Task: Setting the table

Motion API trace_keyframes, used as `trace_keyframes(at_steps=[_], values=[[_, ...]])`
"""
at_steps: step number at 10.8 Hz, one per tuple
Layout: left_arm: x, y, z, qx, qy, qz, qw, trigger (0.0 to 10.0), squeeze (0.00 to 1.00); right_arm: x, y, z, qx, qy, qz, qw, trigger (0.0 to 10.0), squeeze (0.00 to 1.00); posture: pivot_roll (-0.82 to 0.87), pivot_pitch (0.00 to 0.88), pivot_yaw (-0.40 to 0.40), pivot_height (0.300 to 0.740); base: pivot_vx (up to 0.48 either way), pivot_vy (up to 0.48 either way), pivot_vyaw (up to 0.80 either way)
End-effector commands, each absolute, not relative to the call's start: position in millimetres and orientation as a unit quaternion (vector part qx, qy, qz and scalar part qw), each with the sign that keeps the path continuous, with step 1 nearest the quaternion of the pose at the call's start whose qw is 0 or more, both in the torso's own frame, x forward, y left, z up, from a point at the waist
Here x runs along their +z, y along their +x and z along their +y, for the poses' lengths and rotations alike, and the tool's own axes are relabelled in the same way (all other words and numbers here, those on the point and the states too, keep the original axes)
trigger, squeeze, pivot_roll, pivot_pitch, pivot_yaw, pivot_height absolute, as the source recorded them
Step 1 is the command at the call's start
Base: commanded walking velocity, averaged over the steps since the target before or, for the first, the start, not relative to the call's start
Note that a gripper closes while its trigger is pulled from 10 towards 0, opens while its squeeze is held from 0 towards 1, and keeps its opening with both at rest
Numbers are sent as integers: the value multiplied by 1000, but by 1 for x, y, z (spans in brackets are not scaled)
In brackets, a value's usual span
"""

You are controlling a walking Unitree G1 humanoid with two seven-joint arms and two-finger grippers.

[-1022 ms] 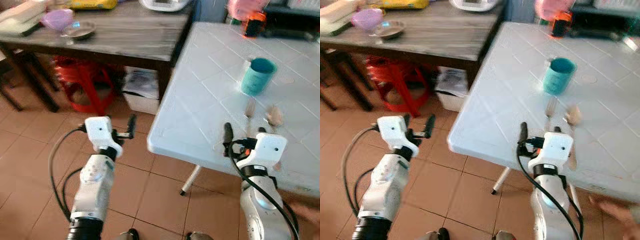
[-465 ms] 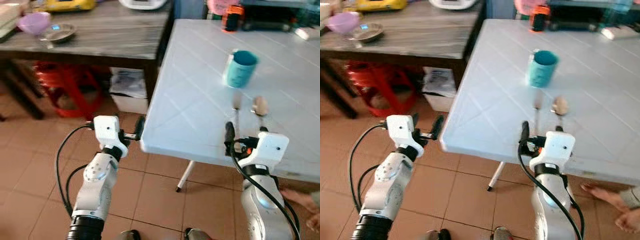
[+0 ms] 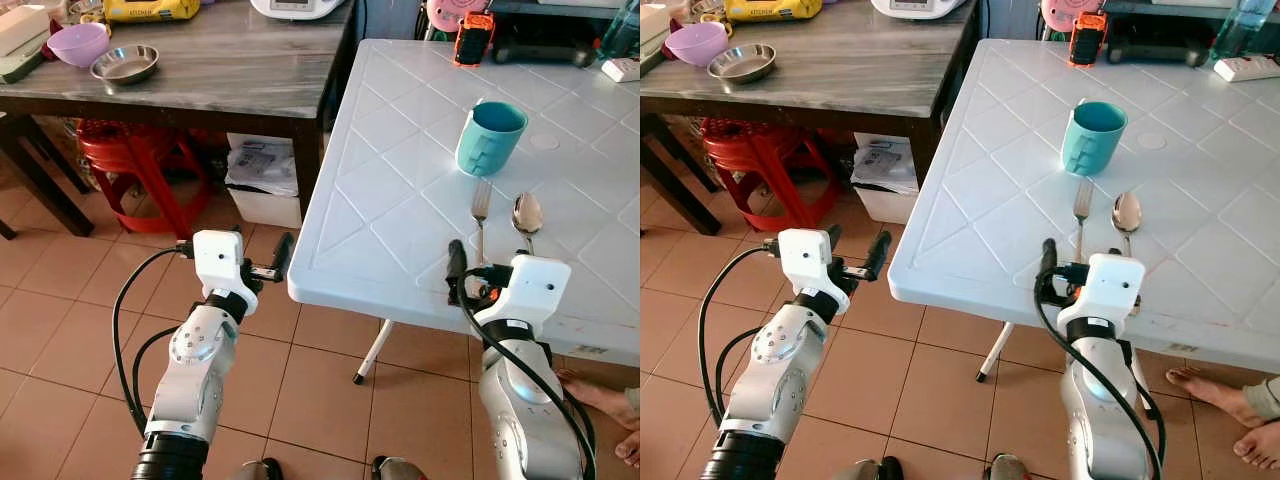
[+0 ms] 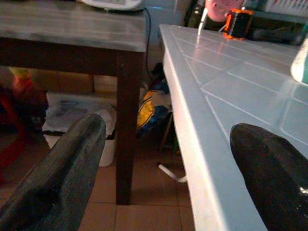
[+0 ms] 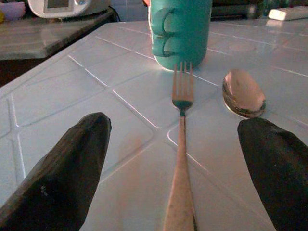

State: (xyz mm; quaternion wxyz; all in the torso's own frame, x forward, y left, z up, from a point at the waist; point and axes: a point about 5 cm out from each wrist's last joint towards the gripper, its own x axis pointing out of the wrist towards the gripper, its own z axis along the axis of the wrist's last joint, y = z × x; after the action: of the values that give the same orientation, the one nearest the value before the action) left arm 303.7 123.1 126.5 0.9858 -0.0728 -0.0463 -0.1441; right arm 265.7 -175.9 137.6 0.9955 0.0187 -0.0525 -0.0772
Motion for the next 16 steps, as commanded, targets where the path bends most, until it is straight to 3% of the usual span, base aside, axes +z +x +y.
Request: trace_keyframes(at_steps=[1,7,11,16], values=[[126,301,125,-149,-63,-42,986,10000,0,136,264,-179,-90,18,-45,995,10000,0,-192,183,76,740,0,0,0],[129,297,107,-228,-61,-39,971,10000,0,133,271,-197,-134,31,-22,990,10000,0,-187,204,85,740,0,0,0],[126,288,96,-296,-59,-25,953,10000,0,134,290,-192,-107,25,4,994,10000,0,-183,212,87,740,0,0,0],[131,284,94,-323,-66,-39,943,10000,0,139,312,-192,-82,14,22,996,10000,0,-180,210,79,740,0,0,0]])
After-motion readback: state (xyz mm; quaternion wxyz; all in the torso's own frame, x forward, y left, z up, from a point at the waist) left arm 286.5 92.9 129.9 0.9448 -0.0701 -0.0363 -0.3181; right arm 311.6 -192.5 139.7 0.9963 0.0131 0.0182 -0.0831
